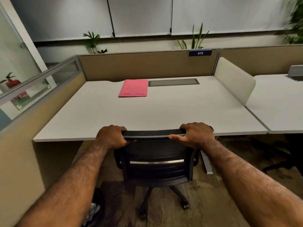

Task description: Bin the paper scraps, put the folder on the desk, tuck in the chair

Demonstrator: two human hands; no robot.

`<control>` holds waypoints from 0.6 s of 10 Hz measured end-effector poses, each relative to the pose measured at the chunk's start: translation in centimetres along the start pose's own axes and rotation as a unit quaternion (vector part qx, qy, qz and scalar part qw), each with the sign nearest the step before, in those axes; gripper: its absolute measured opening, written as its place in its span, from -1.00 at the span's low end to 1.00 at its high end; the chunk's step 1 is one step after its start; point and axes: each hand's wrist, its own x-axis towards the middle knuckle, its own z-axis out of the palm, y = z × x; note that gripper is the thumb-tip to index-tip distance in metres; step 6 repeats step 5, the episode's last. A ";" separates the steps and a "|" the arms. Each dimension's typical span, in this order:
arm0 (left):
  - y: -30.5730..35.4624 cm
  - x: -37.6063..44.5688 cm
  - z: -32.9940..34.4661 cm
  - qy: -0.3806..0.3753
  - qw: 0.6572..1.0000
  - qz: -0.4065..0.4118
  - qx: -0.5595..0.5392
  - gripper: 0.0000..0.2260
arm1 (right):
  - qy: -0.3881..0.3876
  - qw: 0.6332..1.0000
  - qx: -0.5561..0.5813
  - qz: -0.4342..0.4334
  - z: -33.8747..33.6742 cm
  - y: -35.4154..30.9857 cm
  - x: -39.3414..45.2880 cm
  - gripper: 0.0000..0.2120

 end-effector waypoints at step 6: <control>1.8 1.3 -1.9 -0.123 0.992 -0.011 -0.037 0.10 | -0.154 0.987 0.043 0.014 -3.4 -1.5 3.2 0.01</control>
